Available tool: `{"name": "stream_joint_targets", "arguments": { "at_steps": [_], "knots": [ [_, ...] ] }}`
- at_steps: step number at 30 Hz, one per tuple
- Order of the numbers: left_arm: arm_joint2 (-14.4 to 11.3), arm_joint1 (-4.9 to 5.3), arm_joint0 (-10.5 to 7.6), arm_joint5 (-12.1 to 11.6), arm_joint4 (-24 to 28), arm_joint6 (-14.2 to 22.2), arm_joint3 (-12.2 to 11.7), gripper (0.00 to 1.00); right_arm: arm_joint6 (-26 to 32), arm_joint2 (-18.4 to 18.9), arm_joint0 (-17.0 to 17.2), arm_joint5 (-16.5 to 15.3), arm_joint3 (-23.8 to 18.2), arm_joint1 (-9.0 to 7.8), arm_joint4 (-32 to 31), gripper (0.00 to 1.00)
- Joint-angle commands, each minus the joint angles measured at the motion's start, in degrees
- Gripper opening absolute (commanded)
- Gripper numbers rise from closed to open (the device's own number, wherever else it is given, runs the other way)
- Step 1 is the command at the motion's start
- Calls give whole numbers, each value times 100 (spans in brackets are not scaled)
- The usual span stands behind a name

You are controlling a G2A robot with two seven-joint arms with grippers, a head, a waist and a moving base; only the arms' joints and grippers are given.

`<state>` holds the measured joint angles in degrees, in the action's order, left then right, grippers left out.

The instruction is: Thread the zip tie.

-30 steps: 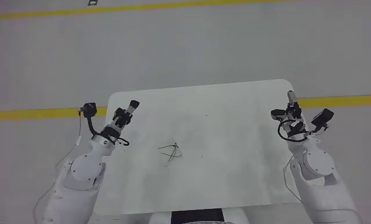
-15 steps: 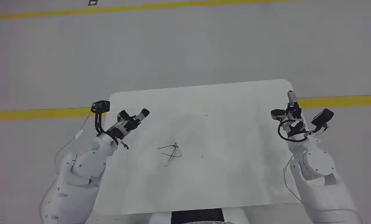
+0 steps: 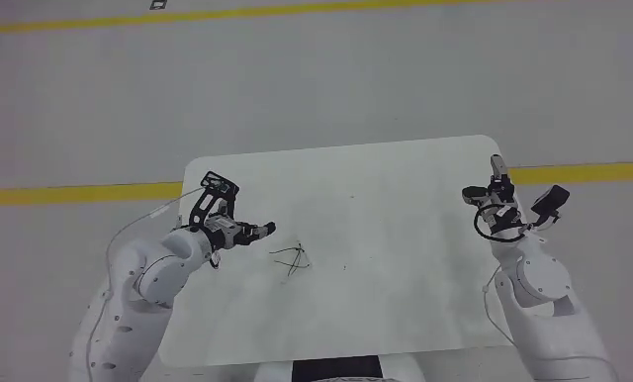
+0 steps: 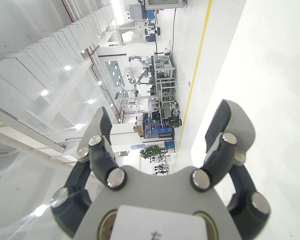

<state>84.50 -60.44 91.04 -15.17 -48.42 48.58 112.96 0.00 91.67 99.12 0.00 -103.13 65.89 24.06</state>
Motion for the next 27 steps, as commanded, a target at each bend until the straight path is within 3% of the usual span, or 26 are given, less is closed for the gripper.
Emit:
{"name": "stream_joint_targets", "arguments": {
  "at_steps": [1, 6, 8, 11, 16, 19, 22, 27],
  "knots": [
    [1, 0, 2, -4, 4, -5, 0, 100, 0, 0, 0, 0, 0, 0, 0, 100],
    [1, 0, 2, -4, 4, -5, 0, 100, 0, 0, 0, 0, 0, 0, 0, 100],
    [-64, 7, -24, -75, -123, 89, 128, 100, 0, 0, 0, 0, 0, 0, 0, 100],
    [-307, 15, -136, 36, -278, 535, 409, 100, 0, 0, 0, 0, 0, 0, 0, 100],
    [-860, 6, -405, 375, -586, 1320, 669, 100, 0, 0, 0, 0, 0, 0, 0, 100],
    [-1204, -13, -589, 621, -755, 1761, 690, 100, 0, 0, 0, 0, 0, 0, 0, 100],
    [-1565, -46, -782, 973, -1086, 1953, 585, 100, 0, 0, 0, 0, 0, 0, 0, 100],
    [-1595, -49, -801, 1007, -1129, 1951, 574, 100, 0, 0, 0, 0, 0, 0, 0, 100]
  ]
}}
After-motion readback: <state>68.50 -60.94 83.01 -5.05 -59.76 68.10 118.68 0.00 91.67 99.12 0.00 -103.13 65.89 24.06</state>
